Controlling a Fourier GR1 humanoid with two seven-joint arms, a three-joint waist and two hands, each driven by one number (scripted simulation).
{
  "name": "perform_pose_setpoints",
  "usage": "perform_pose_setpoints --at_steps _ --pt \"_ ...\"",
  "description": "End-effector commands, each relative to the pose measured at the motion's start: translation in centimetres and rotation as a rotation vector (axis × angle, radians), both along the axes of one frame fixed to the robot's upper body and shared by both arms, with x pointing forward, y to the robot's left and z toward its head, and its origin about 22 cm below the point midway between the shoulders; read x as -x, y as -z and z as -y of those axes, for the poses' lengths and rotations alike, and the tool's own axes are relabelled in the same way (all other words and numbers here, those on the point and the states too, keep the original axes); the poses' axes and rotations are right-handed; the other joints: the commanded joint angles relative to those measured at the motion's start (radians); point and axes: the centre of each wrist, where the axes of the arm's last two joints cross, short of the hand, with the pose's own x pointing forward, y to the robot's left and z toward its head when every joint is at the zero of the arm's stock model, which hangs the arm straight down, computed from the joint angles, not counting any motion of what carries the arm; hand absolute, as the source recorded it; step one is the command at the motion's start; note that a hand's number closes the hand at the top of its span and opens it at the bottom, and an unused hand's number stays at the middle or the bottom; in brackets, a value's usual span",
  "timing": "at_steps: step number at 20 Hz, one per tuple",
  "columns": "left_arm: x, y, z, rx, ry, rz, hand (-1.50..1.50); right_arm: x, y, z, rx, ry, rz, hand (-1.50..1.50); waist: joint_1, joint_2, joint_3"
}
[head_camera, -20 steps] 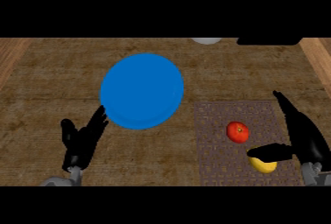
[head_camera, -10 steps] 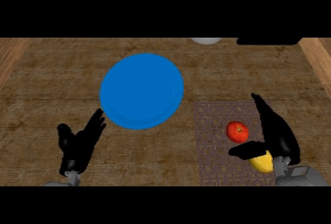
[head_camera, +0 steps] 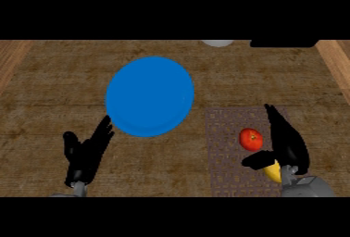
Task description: Pick the tomato from the placemat and place it in the plate
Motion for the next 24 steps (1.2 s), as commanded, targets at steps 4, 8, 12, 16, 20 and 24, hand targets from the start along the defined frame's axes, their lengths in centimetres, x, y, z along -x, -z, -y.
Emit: perform_pose_setpoints --at_steps 4,8,12,16,20,24 --pt "-1.2 -0.5 -1.6 -0.01 0.004 0.003 0.0 -1.3 3.4 -0.5 0.002 -0.014 -0.049 -1.5 0.001 0.0 0.0" --pt "0.9 -3.2 -0.7 -0.009 -0.001 -0.002 0.0 -2.6 2.8 0.2 0.004 -0.025 -0.071 -1.5 0.005 -0.001 0.0" --pt "-1.1 -0.5 -0.8 0.011 0.019 -0.009 0.0 -3.2 4.9 1.0 0.047 -0.115 -0.138 1.5 0.003 0.001 0.0" --pt "-0.6 0.1 -0.8 -0.002 0.006 0.005 0.0 -4.0 5.6 0.6 0.125 -0.139 -0.097 1.5 0.003 0.001 0.0" --pt "0.4 0.2 -0.9 -0.015 0.01 -0.011 0.0 -1.5 5.8 -1.7 0.147 -0.135 -0.069 1.5 0.001 0.0 0.0" --pt "0.7 1.2 -3.4 -0.026 0.002 -0.007 0.0 -2.2 2.5 -2.0 0.187 -0.111 0.057 1.5 -0.002 -0.001 -0.001"
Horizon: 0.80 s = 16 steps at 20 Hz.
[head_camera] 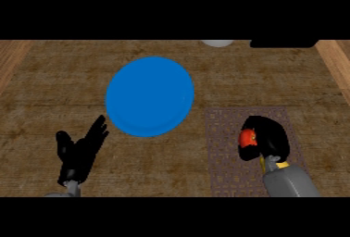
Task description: Pick the tomato from the placemat and place it in the plate
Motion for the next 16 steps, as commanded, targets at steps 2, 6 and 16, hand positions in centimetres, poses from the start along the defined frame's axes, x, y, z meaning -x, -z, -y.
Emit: perform_pose_setpoints --at_steps 2,6,16 --pt "-0.1 -0.6 0.9 0.008 0.007 -0.002 0.0 1.5 -1.3 -7.5 -0.063 -0.029 0.195 1.5 0.004 -0.002 0.001" --pt "-1.2 -0.8 3.6 0.016 0.109 0.01 0.0 2.5 -4.0 -15.1 -0.071 -0.221 0.275 1.5 0.119 0.005 0.0" --pt "-2.1 -1.1 4.8 0.015 0.17 0.013 0.0 2.2 -9.6 -20.3 -0.133 -0.123 0.637 1.5 0.172 0.003 -0.002"
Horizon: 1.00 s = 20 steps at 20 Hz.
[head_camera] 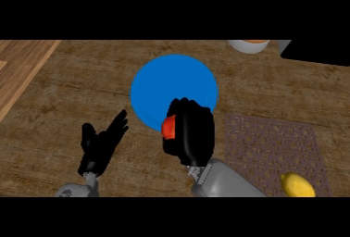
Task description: Pick the tomato from the placemat and place it in the plate
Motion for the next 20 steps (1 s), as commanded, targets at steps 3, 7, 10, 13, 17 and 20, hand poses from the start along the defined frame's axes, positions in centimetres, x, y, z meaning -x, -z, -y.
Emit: perform_pose_setpoints --at_steps 3,7,10,13,17,20 --pt "-0.2 0.1 0.5 -0.007 0.022 0.003 0.0 -0.3 -2.9 -2.0 -0.176 0.118 0.144 1.5 0.01 0.002 0.001" --pt "-0.6 0.0 0.6 -0.003 0.001 -0.003 0.0 -0.9 -3.6 -2.2 -0.251 0.174 0.187 1.5 -0.004 0.006 0.002" --pt "-1.0 -0.5 0.7 -0.012 -0.003 0.023 0.0 -1.4 -3.5 -2.0 -0.31 0.208 0.228 1.5 -0.017 0.008 0.004" --pt "-0.8 -0.3 0.3 -0.003 -0.02 0.004 0.0 -2.1 -3.2 -1.7 -0.326 0.246 0.272 1.5 -0.028 0.008 0.003" --pt "-0.4 0.3 0.5 -0.013 -0.013 -0.004 0.0 -3.4 -2.2 -1.4 -0.283 0.306 0.3 1.5 -0.038 0.012 0.002" --pt "-0.8 0.0 0.0 0.002 -0.056 -0.003 0.0 -4.8 -2.1 -0.7 -0.274 0.367 0.369 1.5 -0.064 0.01 0.003"
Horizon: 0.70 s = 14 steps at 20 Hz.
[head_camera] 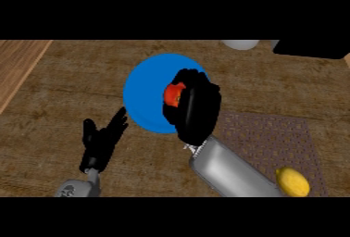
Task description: Pick the tomato from the placemat and place it in the plate
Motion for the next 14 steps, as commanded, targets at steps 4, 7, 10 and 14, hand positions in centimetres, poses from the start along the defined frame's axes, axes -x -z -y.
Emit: perform_pose_setpoints --at_steps 4,7,10,14 --pt "0.0 -0.4 -1.1 -0.02 -0.01 0.018 0.0 -2.7 2.2 1.4 -0.194 0.205 0.018 1.5 -0.011 0.01 0.002" --pt "0.4 0.1 -0.8 -0.003 -0.006 0.022 0.0 -3.9 1.4 1.3 -0.21 0.212 0.039 1.5 -0.015 0.007 0.001" --pt "-0.1 -0.7 -1.3 -0.013 -0.018 0.014 0.0 -5.0 2.0 2.1 -0.237 0.237 0.036 1.5 -0.019 0.009 0.002" --pt "0.5 0.5 -0.2 0.009 -0.005 0.011 0.0 -6.3 3.6 3.1 -0.236 0.257 0.048 1.5 -0.02 0.015 0.001"
